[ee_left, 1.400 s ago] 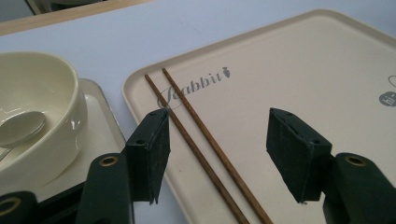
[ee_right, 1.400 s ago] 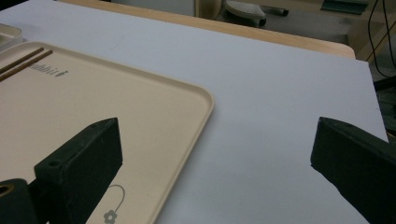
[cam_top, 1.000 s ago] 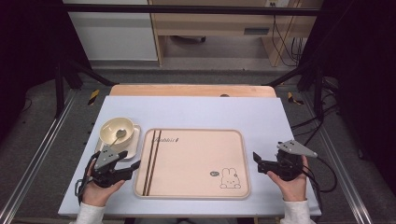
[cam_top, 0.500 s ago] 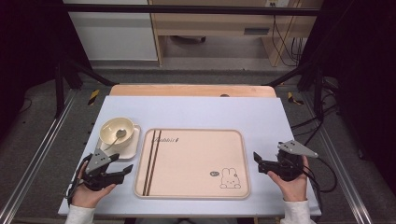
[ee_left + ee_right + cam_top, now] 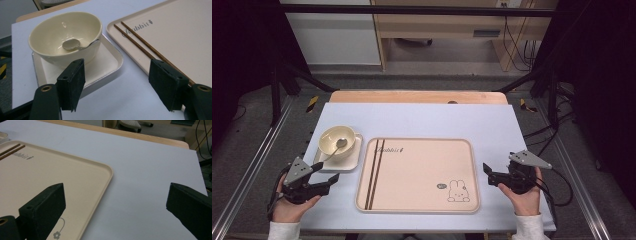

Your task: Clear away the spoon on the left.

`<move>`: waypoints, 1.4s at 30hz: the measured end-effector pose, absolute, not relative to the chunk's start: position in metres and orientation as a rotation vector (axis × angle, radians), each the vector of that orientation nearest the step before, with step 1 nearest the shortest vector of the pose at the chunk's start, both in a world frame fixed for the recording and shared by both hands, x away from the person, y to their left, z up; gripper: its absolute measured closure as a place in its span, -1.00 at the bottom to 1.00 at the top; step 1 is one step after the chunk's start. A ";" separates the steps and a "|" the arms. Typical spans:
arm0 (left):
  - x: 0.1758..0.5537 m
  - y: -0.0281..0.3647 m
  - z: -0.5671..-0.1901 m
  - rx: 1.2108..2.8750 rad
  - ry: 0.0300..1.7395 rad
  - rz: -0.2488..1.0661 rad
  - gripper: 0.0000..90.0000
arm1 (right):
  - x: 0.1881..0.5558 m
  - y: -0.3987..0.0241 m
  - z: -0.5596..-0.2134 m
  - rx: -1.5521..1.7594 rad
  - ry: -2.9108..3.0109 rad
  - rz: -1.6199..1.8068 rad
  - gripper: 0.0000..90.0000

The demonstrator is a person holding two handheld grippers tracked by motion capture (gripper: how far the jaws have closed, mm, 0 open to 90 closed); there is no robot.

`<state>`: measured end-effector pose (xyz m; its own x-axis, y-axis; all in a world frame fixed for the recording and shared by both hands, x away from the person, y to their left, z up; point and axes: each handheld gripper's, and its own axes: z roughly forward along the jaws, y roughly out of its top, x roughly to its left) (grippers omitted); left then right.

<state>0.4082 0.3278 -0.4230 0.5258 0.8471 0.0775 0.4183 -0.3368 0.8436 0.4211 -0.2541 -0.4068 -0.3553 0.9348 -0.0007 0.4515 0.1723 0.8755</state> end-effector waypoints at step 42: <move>0.444 0.326 -0.428 1.953 1.034 0.823 0.72 | 0.424 -0.247 -0.411 1.282 1.924 1.089 -0.93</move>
<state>0.4441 0.3256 -0.4279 0.4634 0.8667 0.1847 0.3741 -0.3803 0.8458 0.4242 -0.2473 -0.4110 -0.3717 0.9280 -0.0242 0.4566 0.2054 0.8656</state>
